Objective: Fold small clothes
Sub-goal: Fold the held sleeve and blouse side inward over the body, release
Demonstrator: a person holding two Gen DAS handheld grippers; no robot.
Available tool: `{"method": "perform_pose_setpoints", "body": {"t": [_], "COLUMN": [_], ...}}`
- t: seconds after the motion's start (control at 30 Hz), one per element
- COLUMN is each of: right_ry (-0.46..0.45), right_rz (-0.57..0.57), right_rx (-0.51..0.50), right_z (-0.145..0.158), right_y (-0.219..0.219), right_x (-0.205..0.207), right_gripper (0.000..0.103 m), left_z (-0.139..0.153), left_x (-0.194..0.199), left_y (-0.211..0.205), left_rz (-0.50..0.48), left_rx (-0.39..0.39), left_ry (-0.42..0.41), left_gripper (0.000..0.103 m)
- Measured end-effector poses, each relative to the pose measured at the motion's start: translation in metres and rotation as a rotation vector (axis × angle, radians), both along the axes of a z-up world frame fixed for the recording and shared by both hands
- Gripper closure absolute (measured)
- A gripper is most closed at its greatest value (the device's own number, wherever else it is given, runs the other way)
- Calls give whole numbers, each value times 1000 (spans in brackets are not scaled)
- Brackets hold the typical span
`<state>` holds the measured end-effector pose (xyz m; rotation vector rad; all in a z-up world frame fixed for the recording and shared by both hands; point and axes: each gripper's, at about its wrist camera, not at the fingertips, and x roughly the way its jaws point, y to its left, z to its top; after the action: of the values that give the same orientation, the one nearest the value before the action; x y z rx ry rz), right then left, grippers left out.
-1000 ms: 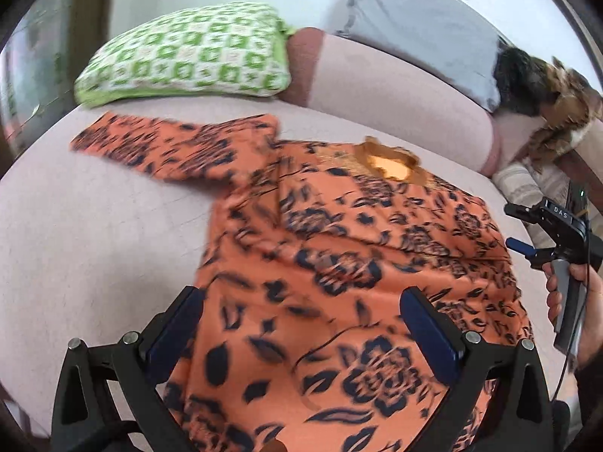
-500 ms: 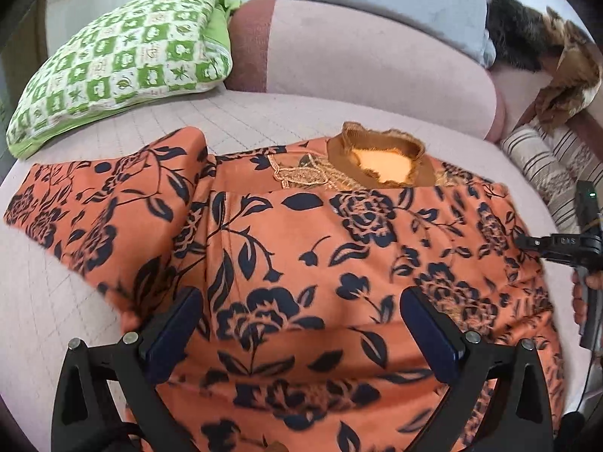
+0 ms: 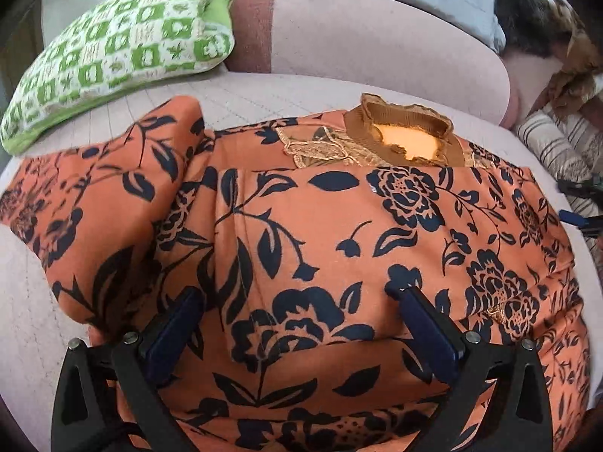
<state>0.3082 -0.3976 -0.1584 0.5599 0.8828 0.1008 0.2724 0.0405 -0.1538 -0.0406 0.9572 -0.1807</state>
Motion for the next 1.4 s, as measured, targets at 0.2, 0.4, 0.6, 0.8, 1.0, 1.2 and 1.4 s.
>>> {"method": "perform_pose_setpoints", "body": {"t": [0.2,0.4,0.6,0.8,1.0,1.2,1.4], "right_ry": [76,48,-35,124,3,96,28], "right_rz": [42,-17,14,93,77,-16,56], "right_rx": [-42,-6,-23,73,205,256,129], "right_z": [-14,-30,6,-41,-32,-65,-24], "right_y": [19,12,30,31,31,19,26], "right_x": [46,43,-8,2,-22,-22,14], "right_gripper": [90,80,78,98,94,95,95], "left_z": [-3,-3,-4,-4,-4,-2,-3], "left_x": [4,0,1,0,1,2,2], "left_y": [1,0,-2,0,-2,2,-1], "left_rz": [-2,-4,-3,-4,0,5,9], "left_rx": [9,27,40,28,43,9,29], "left_ry": [-4,-2,-2,-2,0,2,2], "left_gripper": [0,0,0,0,0,0,0]}}
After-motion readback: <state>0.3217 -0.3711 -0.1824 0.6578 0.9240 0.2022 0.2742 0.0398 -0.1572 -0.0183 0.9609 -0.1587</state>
